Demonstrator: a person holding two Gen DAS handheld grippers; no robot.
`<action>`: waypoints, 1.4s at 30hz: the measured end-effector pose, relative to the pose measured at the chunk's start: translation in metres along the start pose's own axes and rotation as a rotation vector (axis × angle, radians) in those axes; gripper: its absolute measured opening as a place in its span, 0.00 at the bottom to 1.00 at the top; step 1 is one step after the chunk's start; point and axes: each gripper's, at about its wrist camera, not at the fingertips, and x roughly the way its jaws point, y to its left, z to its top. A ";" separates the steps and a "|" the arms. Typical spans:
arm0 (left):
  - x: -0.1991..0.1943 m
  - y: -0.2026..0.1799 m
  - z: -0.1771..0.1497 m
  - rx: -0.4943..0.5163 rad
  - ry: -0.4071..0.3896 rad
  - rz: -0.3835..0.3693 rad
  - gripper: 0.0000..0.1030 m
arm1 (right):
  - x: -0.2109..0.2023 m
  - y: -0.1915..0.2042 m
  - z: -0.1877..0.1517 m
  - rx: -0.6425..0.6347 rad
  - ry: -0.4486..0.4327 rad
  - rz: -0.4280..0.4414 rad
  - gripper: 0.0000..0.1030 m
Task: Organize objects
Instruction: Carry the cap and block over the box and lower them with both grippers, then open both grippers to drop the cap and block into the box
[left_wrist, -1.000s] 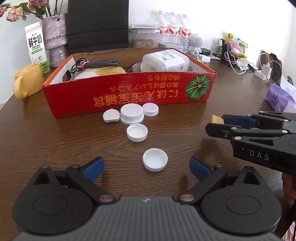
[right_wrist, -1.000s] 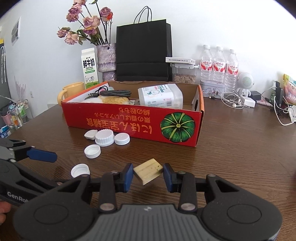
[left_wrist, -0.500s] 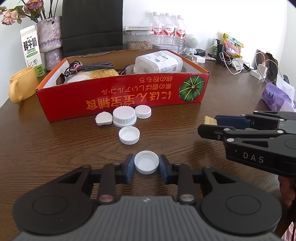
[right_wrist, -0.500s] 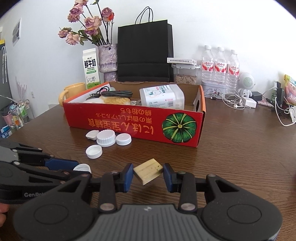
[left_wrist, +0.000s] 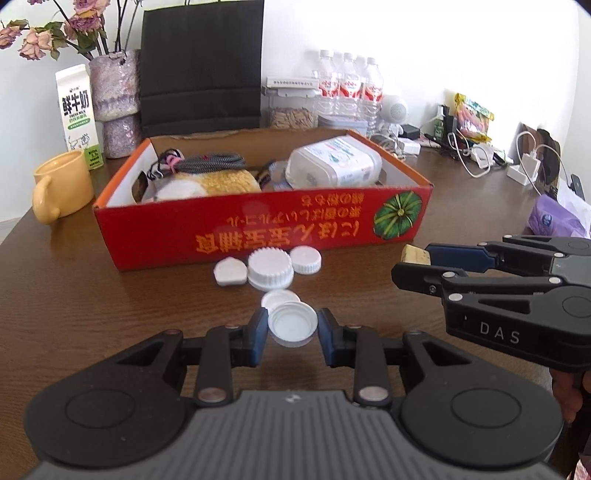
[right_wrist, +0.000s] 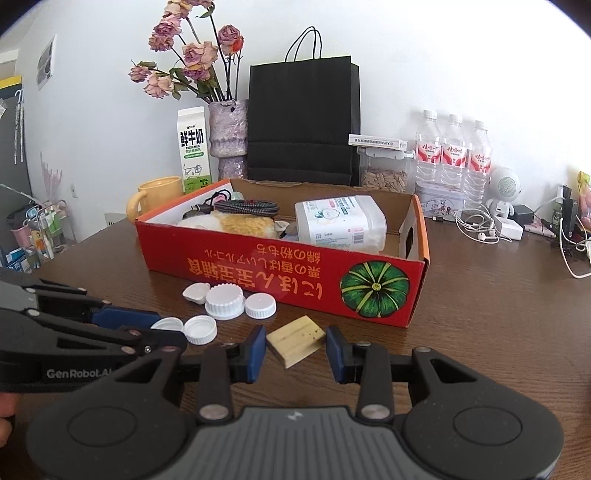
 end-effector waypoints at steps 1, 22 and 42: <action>0.000 0.002 0.003 -0.003 -0.008 0.003 0.29 | 0.001 0.001 0.003 -0.005 -0.007 0.002 0.33; 0.019 0.037 0.079 -0.035 -0.170 0.052 0.29 | 0.040 0.003 0.083 -0.093 -0.154 -0.005 0.33; 0.080 0.068 0.131 -0.110 -0.209 0.091 0.29 | 0.120 -0.035 0.123 -0.029 -0.155 -0.029 0.33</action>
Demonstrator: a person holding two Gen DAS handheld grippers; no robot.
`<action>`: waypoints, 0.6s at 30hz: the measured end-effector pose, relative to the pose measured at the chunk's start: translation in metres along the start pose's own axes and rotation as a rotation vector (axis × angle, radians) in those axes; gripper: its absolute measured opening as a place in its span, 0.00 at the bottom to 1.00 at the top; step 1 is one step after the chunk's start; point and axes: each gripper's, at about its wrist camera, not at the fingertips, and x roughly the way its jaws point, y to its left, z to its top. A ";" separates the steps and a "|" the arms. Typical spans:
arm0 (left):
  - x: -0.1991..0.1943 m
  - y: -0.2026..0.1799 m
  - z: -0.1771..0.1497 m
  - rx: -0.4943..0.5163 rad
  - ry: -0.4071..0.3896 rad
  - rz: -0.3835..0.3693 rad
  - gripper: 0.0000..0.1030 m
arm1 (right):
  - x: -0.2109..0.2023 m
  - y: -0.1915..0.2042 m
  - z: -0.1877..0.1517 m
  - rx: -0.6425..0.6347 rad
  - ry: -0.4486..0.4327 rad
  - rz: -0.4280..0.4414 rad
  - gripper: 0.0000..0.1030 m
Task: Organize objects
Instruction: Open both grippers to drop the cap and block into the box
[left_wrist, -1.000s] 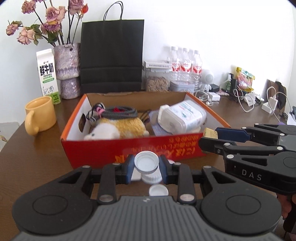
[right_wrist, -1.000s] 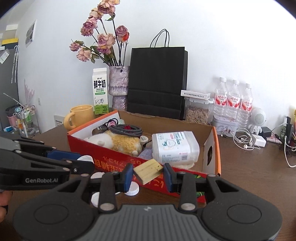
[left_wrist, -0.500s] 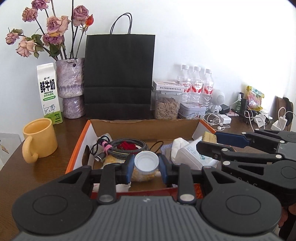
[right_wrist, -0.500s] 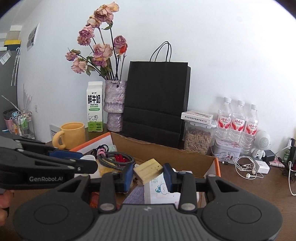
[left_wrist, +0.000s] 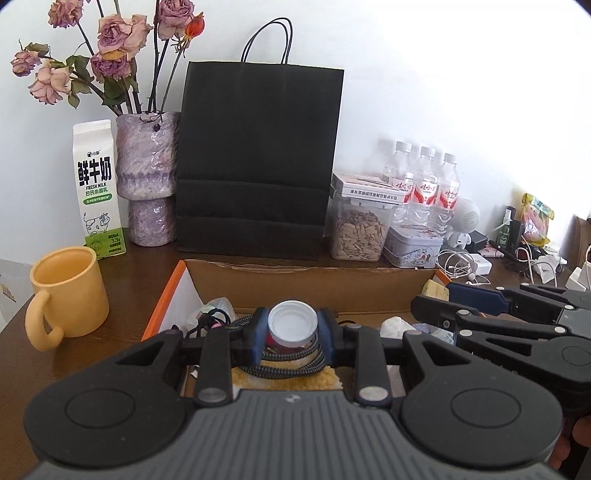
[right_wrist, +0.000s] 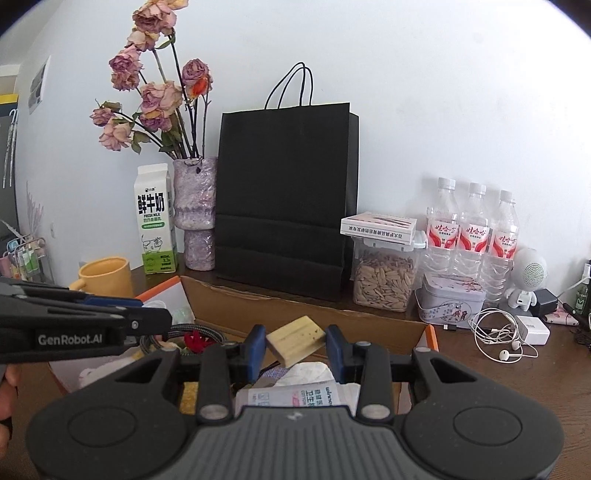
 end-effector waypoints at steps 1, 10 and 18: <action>0.002 0.000 0.000 0.000 0.002 0.002 0.29 | 0.003 -0.001 0.000 0.002 0.001 -0.002 0.33; 0.007 0.006 -0.001 -0.016 0.003 0.031 0.54 | 0.009 -0.005 -0.003 0.012 0.019 -0.033 0.42; 0.003 0.009 0.001 -0.025 -0.037 0.083 0.98 | 0.007 -0.009 -0.003 0.020 0.010 -0.086 0.90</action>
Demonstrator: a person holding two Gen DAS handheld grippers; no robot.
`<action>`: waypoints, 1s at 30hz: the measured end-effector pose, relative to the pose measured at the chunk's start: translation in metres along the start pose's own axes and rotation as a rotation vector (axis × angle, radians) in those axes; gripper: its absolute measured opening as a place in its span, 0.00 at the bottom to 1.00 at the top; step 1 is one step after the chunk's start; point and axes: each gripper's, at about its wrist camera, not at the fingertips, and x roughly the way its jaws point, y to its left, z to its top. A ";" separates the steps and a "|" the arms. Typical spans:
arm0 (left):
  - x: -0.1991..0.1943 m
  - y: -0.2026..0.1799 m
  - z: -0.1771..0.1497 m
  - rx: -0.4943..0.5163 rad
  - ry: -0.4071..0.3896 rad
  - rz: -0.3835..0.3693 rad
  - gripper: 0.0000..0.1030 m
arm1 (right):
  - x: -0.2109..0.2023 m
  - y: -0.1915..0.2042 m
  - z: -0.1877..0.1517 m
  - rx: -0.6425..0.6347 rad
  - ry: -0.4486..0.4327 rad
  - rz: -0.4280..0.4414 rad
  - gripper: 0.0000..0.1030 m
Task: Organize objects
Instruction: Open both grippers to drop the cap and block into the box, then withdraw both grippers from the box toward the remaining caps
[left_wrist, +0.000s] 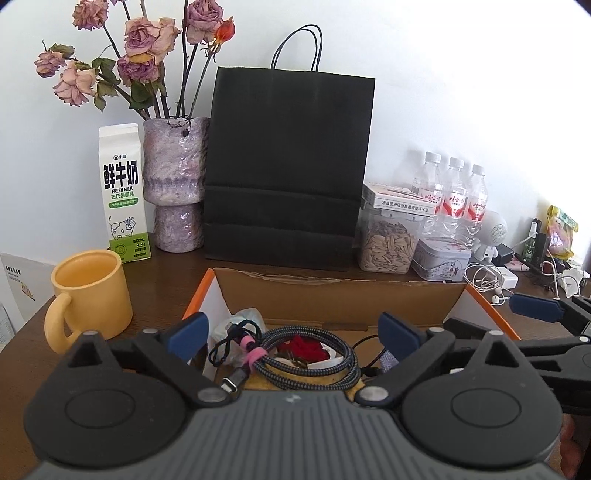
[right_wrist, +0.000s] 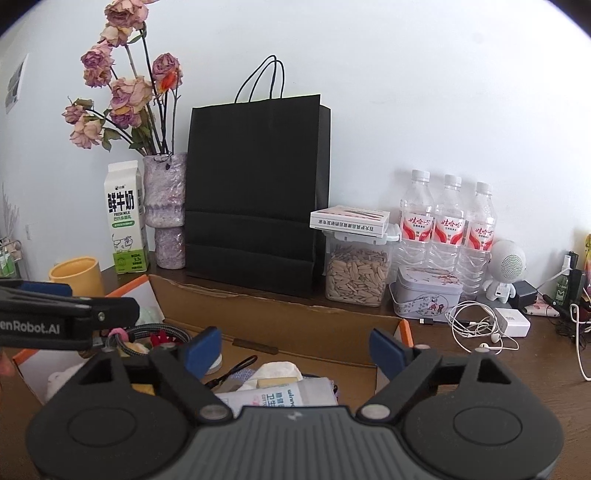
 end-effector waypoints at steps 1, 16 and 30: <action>-0.001 0.000 0.000 0.000 -0.001 0.001 0.99 | -0.001 0.000 0.000 -0.002 -0.001 -0.003 0.90; -0.018 0.000 -0.005 -0.013 -0.003 0.005 1.00 | -0.017 0.003 -0.001 -0.006 -0.012 -0.015 1.00; -0.069 0.010 -0.023 -0.003 0.013 0.025 1.00 | -0.071 0.017 -0.018 -0.025 0.002 -0.014 1.00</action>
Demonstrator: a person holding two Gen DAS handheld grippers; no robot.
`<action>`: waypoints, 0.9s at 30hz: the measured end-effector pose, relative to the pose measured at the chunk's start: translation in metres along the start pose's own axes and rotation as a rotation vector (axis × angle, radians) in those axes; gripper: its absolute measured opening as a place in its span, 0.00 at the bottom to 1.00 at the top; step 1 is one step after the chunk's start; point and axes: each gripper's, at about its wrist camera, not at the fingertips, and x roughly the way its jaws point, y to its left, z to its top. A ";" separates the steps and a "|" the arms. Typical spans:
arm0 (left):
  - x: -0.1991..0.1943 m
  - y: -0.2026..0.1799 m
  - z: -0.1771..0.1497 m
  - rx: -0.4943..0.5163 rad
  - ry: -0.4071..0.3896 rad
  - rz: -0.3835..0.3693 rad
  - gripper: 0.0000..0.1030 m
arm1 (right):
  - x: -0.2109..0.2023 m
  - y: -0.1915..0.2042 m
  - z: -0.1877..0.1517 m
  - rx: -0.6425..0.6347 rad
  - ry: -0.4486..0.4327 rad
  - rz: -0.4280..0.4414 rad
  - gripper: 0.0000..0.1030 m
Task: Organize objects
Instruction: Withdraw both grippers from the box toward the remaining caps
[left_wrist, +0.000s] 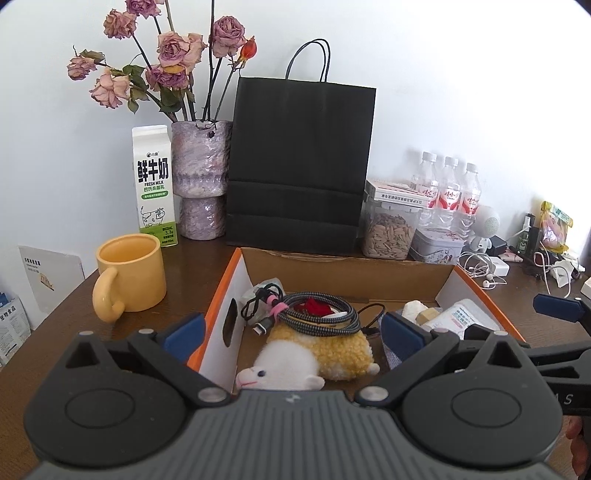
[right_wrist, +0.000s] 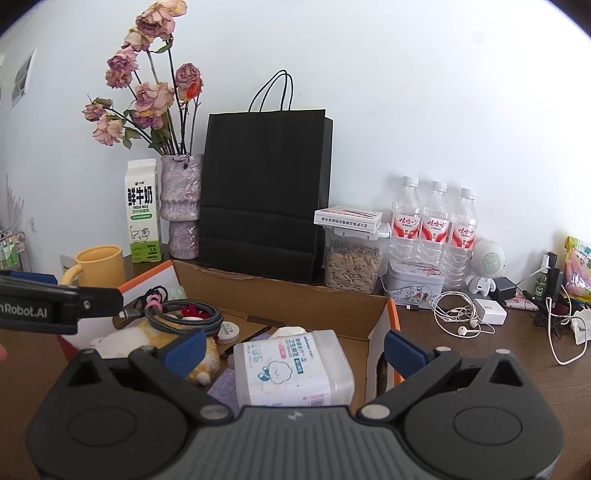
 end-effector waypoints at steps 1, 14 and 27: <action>-0.004 0.001 -0.002 0.003 0.002 0.003 1.00 | -0.004 0.002 -0.002 -0.003 0.002 0.001 1.00; -0.039 0.012 -0.031 0.028 0.056 0.022 1.00 | -0.043 0.021 -0.029 -0.014 0.050 0.021 1.00; -0.043 0.026 -0.068 0.042 0.152 0.043 1.00 | -0.040 0.051 -0.062 -0.052 0.170 0.104 1.00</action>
